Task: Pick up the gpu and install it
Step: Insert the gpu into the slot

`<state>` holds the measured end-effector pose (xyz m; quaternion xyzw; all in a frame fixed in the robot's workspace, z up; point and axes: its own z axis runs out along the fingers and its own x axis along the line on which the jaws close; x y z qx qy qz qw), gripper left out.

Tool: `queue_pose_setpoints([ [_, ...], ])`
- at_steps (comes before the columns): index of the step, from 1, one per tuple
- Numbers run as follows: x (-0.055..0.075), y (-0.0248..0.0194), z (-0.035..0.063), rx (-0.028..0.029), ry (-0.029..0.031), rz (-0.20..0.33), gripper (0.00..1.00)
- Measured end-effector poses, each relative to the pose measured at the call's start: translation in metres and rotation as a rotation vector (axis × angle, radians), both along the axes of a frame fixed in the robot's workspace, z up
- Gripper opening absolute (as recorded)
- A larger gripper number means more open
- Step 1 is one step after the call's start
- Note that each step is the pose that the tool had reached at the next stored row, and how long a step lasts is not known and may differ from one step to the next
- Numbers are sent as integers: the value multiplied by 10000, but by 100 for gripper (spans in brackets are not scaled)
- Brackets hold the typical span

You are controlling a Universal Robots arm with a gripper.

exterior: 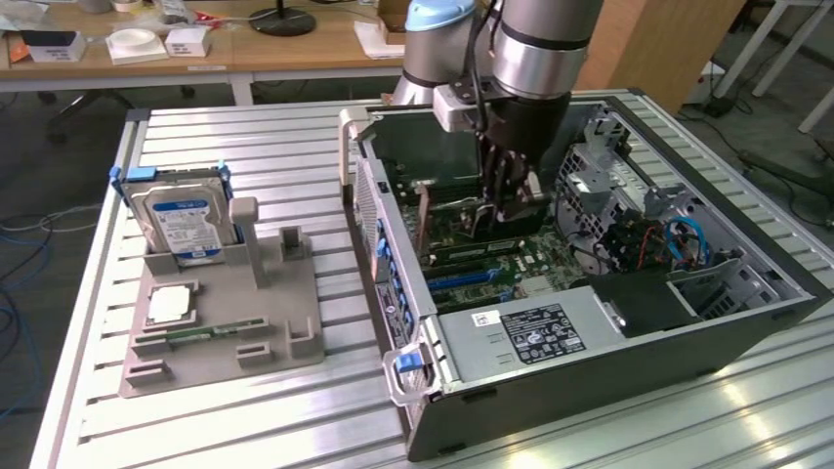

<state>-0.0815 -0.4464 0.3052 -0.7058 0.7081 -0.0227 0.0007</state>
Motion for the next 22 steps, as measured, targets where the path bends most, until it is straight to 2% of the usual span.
queue_pose_setpoints([
  [5,-10,-1,-91,-1,-1,2,27],
  [11,-14,-42,-193,-1,3,-1,27],
  [22,-81,-44,-392,-1,35,2,27],
])
